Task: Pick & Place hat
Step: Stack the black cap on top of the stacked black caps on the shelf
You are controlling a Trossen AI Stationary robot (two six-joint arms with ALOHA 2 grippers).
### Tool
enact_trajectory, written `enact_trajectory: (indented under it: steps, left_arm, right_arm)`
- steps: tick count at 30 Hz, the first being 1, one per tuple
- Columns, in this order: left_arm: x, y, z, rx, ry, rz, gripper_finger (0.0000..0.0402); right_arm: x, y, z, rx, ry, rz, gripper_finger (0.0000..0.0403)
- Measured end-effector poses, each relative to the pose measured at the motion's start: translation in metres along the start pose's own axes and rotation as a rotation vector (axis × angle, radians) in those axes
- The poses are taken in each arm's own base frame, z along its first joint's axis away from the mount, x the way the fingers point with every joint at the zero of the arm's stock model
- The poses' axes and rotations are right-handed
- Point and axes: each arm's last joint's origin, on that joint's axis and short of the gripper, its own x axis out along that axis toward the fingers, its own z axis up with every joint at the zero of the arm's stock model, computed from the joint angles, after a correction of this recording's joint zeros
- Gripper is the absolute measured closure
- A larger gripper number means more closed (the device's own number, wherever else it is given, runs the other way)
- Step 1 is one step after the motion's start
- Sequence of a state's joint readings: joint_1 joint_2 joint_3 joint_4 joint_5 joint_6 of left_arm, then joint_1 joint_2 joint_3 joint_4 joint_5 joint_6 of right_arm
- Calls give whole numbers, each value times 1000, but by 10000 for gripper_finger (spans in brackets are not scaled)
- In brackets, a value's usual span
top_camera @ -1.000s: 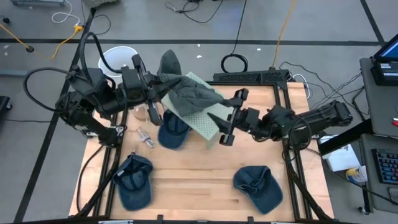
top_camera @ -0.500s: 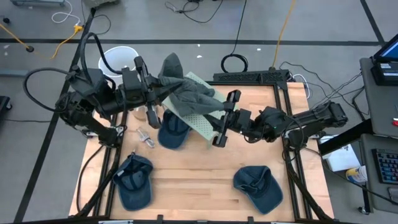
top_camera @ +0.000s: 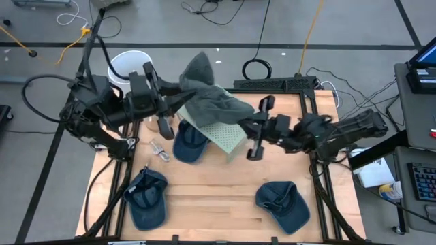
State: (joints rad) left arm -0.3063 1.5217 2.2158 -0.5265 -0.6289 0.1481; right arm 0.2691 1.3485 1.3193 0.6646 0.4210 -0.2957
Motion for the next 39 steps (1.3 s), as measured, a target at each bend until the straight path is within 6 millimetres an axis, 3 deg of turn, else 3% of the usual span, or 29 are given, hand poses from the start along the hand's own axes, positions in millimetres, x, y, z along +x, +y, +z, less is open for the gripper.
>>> enact_trajectory:
  steps: [10, 14, 20, 30, 35, 39]
  left_arm:
    - [-4, 13, 3, -66, 3, 53, 183]
    - [-6, 19, -1, -114, 47, 19, 148]
    - [-2, 26, -15, -148, 166, -64, 123]
    - [1, 29, -42, -91, 373, -109, 143]
    - [1, 24, -66, -97, 453, -153, 153]
    - [1, 20, -97, -128, 522, -137, 146]
  right_arm:
    - [-31, -6, 40, 36, 47, 82, 400]
    - [-43, -11, 59, 5, -2, 95, 400]
    - [-66, -26, 65, -16, -60, 119, 400]
    - [-97, -41, 33, 41, -224, 187, 400]
    - [-96, -42, 10, 94, -227, 210, 400]
    - [-87, -41, -6, 123, -222, 246, 400]
